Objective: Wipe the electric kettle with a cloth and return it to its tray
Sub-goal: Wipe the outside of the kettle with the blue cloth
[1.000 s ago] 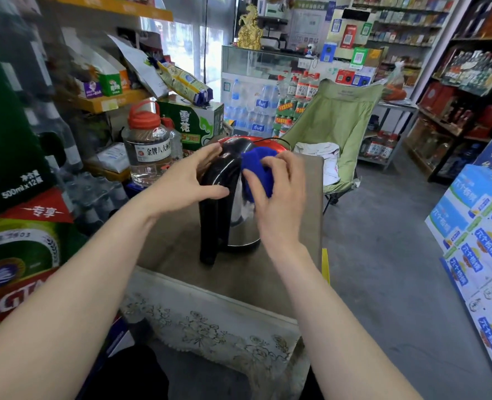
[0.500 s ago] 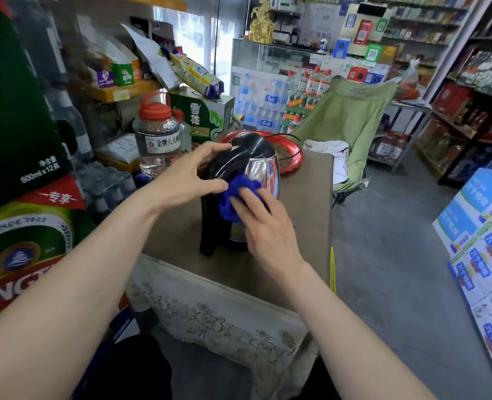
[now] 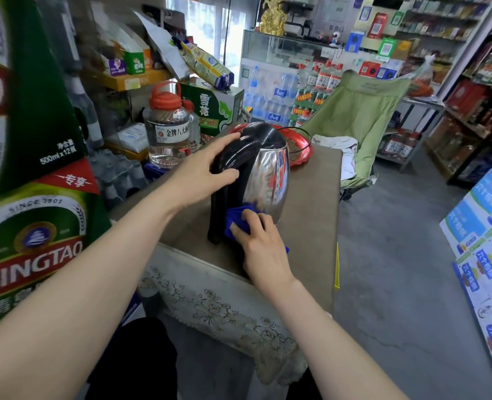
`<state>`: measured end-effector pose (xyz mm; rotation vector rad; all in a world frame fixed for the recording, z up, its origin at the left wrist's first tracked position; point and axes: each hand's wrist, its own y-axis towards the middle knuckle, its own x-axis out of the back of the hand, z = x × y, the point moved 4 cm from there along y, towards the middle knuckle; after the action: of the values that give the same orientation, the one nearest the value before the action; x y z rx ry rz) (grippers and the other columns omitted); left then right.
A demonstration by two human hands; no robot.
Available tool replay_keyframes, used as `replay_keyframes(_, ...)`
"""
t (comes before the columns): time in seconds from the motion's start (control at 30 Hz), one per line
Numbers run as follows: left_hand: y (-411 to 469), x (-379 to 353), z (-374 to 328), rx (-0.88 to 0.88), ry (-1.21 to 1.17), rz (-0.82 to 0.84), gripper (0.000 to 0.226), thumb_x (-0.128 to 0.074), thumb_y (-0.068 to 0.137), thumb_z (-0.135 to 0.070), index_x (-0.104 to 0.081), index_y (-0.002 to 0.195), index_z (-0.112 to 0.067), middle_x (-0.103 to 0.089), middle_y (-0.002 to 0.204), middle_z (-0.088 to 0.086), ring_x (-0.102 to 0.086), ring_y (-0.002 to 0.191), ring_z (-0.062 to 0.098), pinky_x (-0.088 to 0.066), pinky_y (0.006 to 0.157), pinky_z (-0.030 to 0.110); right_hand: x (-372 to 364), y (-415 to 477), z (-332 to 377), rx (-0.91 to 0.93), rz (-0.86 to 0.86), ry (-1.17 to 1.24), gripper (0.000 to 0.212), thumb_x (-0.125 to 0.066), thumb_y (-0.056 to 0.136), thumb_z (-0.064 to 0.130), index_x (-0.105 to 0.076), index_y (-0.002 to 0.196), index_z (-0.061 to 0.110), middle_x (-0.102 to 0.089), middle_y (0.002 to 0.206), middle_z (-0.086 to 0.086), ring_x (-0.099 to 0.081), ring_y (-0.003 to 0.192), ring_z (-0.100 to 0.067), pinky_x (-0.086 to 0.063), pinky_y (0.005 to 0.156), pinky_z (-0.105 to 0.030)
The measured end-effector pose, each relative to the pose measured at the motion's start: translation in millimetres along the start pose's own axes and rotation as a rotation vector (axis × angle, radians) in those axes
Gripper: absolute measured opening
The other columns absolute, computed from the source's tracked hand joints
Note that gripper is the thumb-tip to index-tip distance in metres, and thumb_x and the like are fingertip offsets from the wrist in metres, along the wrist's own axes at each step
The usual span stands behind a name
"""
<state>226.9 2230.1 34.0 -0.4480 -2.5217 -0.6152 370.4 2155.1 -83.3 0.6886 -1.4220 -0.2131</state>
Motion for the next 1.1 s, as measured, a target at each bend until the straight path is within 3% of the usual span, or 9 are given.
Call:
replay_keyframes(0.17,-5.7,-5.8,2.9,-0.003,-0.033,-0.072,0.065,-0.059,0.081,-0.037,-0.038,0.142,-0.044,-0.053,0.136,-0.012,-0.052,0.122,0.006,-0.043,0.106,0.039,19.6,3.7,-0.8,0.018,0.160,-0.097,0.034,-0.057,0.062,0.009,-0.077,0.089,0.013,-0.054,0.112,-0.010,-0.048,0.091,-0.034,-0.043,0.069,-0.035)
replay_keyframes(0.27,-4.7,-5.1,0.2,-0.007,-0.013,-0.095,0.063,-0.060,0.085,-0.034,-0.037,0.143,-0.041,-0.053,0.132,-0.006,-0.053,0.120,0.010,-0.043,0.106,0.038,21.5,-0.1,3.6,-0.178,0.001,0.115,0.047,-0.052,0.069,-0.002,-0.073,0.110,0.009,-0.054,0.117,-0.017,-0.047,0.094,-0.034,-0.047,0.083,-0.039)
replay_keyframes(0.37,-8.6,-13.3,-2.9,0.016,-0.160,-0.050,0.057,-0.058,0.092,-0.023,-0.035,0.142,-0.038,-0.069,0.104,-0.002,-0.067,0.094,0.016,-0.053,0.092,0.035,9.1,-3.3,17.2,-0.224,-0.015,0.221,0.058,-0.058,0.072,-0.012,-0.064,0.127,0.005,-0.053,0.120,-0.023,-0.050,0.091,-0.038,-0.051,0.083,-0.043)
replay_keyframes(0.5,-12.2,-20.6,9.0,0.084,-0.322,-0.141,0.049,-0.061,0.090,-0.034,-0.035,0.132,-0.028,-0.072,0.075,-0.001,-0.070,0.077,0.020,-0.054,0.083,0.038,2.5,-12.7,8.0,-0.167,0.149,0.214,0.051,-0.058,0.067,-0.009,-0.073,0.113,0.007,-0.055,0.111,-0.021,-0.052,0.087,-0.040,-0.052,0.080,-0.046)
replay_keyframes(0.63,-8.9,-27.8,1.8,0.100,-0.394,-0.243,0.010,-0.059,0.094,-0.026,-0.056,0.091,-0.017,-0.061,0.061,-0.002,-0.059,0.059,0.012,-0.052,0.066,0.030,28.1,-10.5,-0.3,-0.371,-0.141,0.388,0.046,-0.059,0.082,-0.001,-0.068,0.125,0.013,-0.053,0.120,-0.016,-0.055,0.108,-0.036,-0.048,0.098,-0.039)
replay_keyframes(0.7,-2.7,-27.8,-8.8,0.100,-0.454,-0.317,0.016,-0.056,0.096,-0.022,-0.053,0.082,-0.016,-0.057,0.060,0.000,-0.055,0.053,0.009,-0.048,0.060,0.024,36.0,-8.7,11.7,-0.314,-0.229,0.411,0.052,-0.061,0.086,-0.001,-0.061,0.135,0.014,-0.050,0.129,-0.018,-0.050,0.118,-0.030,-0.042,0.104,-0.034)
replay_keyframes(0.87,11.3,-5.4,-19.3,0.152,-0.658,-0.413,0.018,-0.054,0.097,-0.024,-0.053,0.082,-0.015,-0.054,0.060,-0.004,-0.054,0.053,0.008,-0.049,0.059,0.025,22.0,-40.6,6.5,-0.226,-0.201,0.301,0.060,-0.057,0.076,-0.008,-0.062,0.132,0.015,-0.047,0.130,-0.018,-0.052,0.106,-0.034,-0.052,0.091,-0.044)
replay_keyframes(1.0,17.7,7.2,-32.7,0.155,-0.761,-0.483,0.017,-0.052,0.099,-0.023,-0.054,0.083,-0.015,-0.050,0.063,-0.002,-0.052,0.053,0.008,-0.049,0.056,0.022,55.9,-18.1,11.7,-0.238,-0.399,0.352,0.052,-0.055,0.087,-0.001,-0.063,0.135,0.017,-0.050,0.126,-0.021,-0.049,0.112,-0.031,-0.042,0.101,-0.034)
replay_keyframes(1.1,18.1,8.3,-38.3,0.155,-0.799,-0.503,0.017,-0.052,0.099,-0.023,-0.055,0.084,-0.015,-0.049,0.062,-0.002,-0.051,0.052,0.007,-0.048,0.056,0.023,58.1,1.3,26.5,-0.093,-0.366,0.309,0.058,-0.059,0.081,-0.009,-0.062,0.134,0.016,-0.047,0.130,-0.021,-0.048,0.109,-0.035,-0.042,0.098,-0.036)
